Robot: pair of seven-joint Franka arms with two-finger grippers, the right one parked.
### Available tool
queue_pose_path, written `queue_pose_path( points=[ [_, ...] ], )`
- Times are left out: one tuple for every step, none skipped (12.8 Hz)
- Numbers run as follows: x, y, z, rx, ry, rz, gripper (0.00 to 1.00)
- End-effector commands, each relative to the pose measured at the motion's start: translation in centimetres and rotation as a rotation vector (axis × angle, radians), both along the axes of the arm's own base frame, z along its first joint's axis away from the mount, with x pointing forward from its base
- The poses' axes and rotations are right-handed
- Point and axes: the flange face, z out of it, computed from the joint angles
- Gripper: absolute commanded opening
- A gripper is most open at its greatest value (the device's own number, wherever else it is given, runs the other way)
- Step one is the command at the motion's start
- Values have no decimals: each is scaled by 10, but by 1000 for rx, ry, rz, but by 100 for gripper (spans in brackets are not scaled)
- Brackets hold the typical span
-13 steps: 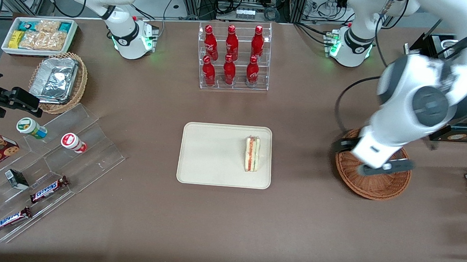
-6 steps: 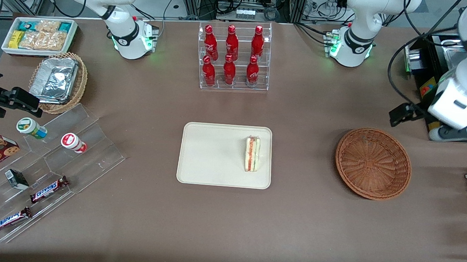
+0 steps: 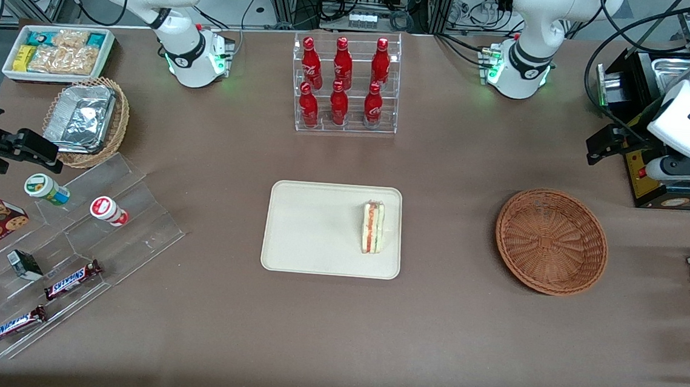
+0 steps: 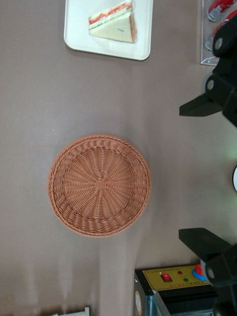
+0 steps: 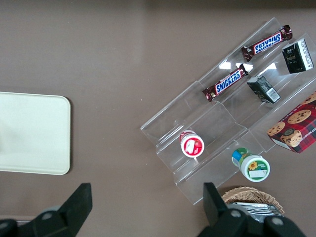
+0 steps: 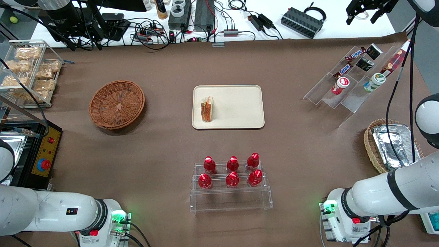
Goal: Place sandwich from basket to tray
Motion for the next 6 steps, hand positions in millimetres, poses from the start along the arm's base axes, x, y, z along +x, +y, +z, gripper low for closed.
queue_pose_path(
  points=[
    [-8,-1,3,-26,11,-32,100],
    [-8,-1,6,-25,6,-37,100],
    [-8,3,9,-23,-2,-37,100],
    [-7,6,10,-19,-4,-35,100],
    [-6,7,10,-14,-3,-34,100],
    [-6,4,9,-9,-2,-32,100]
  ],
)
